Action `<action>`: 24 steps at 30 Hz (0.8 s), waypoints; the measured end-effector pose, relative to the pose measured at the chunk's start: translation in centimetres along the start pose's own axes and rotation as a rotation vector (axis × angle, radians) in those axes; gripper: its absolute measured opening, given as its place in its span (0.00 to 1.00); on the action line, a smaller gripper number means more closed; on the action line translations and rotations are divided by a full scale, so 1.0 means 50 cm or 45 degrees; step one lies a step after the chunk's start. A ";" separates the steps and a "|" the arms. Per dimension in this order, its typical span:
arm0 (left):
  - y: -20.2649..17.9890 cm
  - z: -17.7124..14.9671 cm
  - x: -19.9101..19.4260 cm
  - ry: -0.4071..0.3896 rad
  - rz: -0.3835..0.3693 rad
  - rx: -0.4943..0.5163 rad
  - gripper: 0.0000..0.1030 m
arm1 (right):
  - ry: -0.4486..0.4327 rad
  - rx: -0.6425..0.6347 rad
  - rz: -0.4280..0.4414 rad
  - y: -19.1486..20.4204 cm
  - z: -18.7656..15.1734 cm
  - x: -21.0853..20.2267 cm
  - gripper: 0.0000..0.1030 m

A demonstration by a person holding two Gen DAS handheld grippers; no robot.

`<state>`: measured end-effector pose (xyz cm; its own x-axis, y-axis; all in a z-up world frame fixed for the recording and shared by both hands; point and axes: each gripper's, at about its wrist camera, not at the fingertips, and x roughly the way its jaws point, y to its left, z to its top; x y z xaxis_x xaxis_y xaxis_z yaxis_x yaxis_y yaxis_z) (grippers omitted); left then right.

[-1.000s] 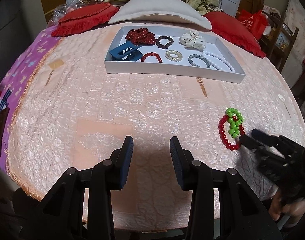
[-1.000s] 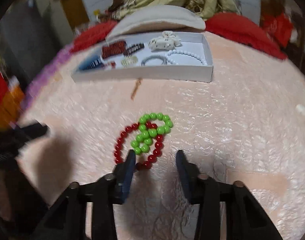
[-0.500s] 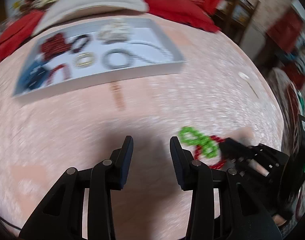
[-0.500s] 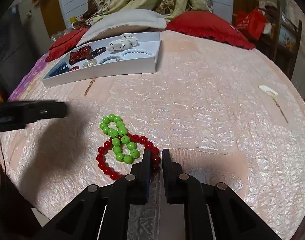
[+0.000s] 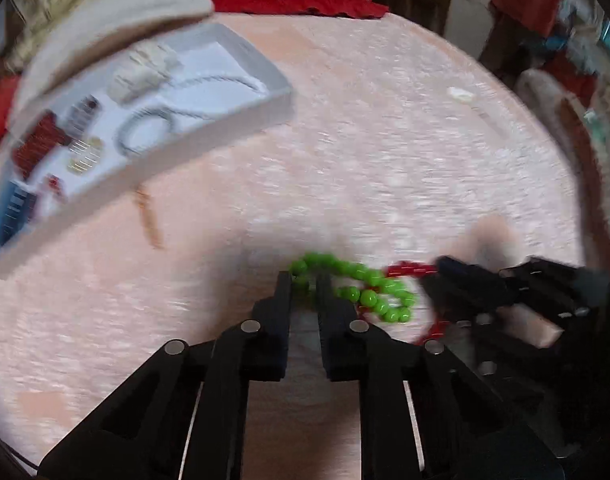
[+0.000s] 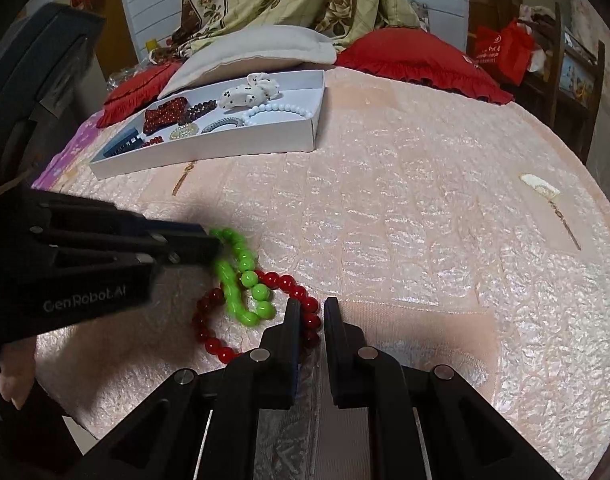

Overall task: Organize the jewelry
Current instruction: 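Pull apart the tangled green and red bead bracelets with both tools, then grasp the green bead bracelet with left tool while right grasps red bead bracelet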

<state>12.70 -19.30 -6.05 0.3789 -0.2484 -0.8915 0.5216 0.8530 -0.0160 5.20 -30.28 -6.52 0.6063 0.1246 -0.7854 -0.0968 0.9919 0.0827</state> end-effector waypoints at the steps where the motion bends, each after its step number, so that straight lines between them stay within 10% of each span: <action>1: 0.009 -0.002 0.001 0.003 0.038 -0.007 0.06 | 0.000 -0.003 -0.004 0.001 0.000 0.000 0.10; 12: 0.244 -0.102 -0.045 -0.022 0.097 -0.396 0.06 | 0.004 -0.034 -0.030 0.010 0.012 0.012 0.24; 16: 0.255 -0.117 -0.042 -0.038 0.057 -0.434 0.08 | -0.004 -0.114 -0.068 0.040 0.014 0.021 0.50; 24: 0.250 -0.104 -0.035 -0.069 0.064 -0.381 0.08 | 0.045 0.016 -0.100 -0.013 0.020 0.014 0.54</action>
<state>14.59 -5.84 -7.05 0.4433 -0.2197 -0.8690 0.2559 0.9602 -0.1123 6.47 -30.79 -6.51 0.5832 0.0460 -0.8110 -0.0402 0.9988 0.0277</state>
